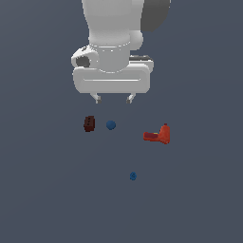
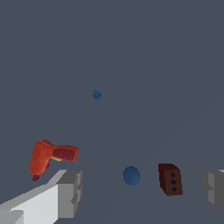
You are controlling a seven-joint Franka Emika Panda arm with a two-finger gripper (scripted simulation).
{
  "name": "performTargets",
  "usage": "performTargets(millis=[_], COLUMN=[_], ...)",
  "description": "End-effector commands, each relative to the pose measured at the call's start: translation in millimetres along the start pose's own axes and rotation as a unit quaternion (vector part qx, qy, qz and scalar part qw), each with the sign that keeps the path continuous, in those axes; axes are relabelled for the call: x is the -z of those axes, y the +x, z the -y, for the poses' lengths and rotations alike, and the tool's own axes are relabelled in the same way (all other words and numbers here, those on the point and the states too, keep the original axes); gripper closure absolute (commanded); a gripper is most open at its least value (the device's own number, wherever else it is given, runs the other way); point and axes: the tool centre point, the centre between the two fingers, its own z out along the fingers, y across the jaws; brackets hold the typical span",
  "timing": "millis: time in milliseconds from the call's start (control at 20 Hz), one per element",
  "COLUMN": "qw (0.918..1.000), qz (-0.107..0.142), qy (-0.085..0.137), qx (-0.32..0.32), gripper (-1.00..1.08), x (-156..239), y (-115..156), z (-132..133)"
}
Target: Pick up a designated object from a clutter of objects.
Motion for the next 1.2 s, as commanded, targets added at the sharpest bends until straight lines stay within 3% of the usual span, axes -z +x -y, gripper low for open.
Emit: performTargets(millis=[0, 700, 1150], qw=[1.0000, 0.9999, 0.9998], qz=[0.000, 0.010, 0.014], qy=[0.000, -0.014, -0.011], qx=[0.000, -0.004, 0.003], gripper=[-0.92, -0.92, -0.92], x=[0, 1, -38], y=[0, -5, -13], z=[0, -12, -37])
